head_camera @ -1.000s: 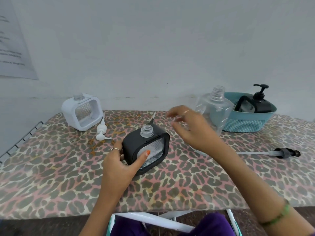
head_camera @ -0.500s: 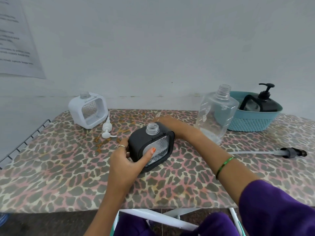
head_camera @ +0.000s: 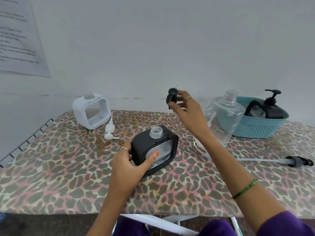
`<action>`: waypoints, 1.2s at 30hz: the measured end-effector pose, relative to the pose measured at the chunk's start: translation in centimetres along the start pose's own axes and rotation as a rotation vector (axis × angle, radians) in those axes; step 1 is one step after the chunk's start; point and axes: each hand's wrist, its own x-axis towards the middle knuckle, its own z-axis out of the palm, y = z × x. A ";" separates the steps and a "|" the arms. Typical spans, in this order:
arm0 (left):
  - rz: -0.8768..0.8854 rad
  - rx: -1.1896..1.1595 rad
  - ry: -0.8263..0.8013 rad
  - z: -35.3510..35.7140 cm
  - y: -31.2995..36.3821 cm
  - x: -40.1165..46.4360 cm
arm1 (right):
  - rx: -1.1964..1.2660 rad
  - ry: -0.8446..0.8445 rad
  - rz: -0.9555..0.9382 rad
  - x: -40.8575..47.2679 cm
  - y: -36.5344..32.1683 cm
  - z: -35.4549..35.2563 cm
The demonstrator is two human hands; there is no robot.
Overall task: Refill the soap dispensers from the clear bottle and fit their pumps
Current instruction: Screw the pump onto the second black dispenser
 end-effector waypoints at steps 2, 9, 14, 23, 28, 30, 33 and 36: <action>0.005 0.005 -0.001 -0.1 -0.1 0.0 | 0.133 0.056 -0.028 -0.6 -1.9 -0.9; 0.023 -0.004 -0.019 0.2 0.1 0.3 | 0.653 0.075 -0.012 -3.1 -6.5 -3.2; 0.008 -0.007 -0.004 -0.2 -0.4 -0.1 | 0.776 0.018 0.003 -3.8 -7.6 -2.7; 0.013 -0.016 -0.012 0.0 -0.1 0.0 | 0.477 0.012 -0.044 -4.4 -6.8 -2.1; 0.031 0.005 -0.002 0.0 -0.1 0.0 | 0.294 -0.103 0.013 -5.8 -5.4 -0.4; 0.040 0.023 0.003 0.0 -0.2 0.0 | 0.236 -0.133 0.040 -6.2 -4.9 0.1; 0.047 0.042 -0.001 0.1 -0.2 0.1 | 0.136 -0.178 0.063 -6.7 -4.0 0.5; 0.053 0.042 -0.001 0.1 -0.2 0.1 | 0.092 -0.205 0.096 -7.0 -3.6 0.8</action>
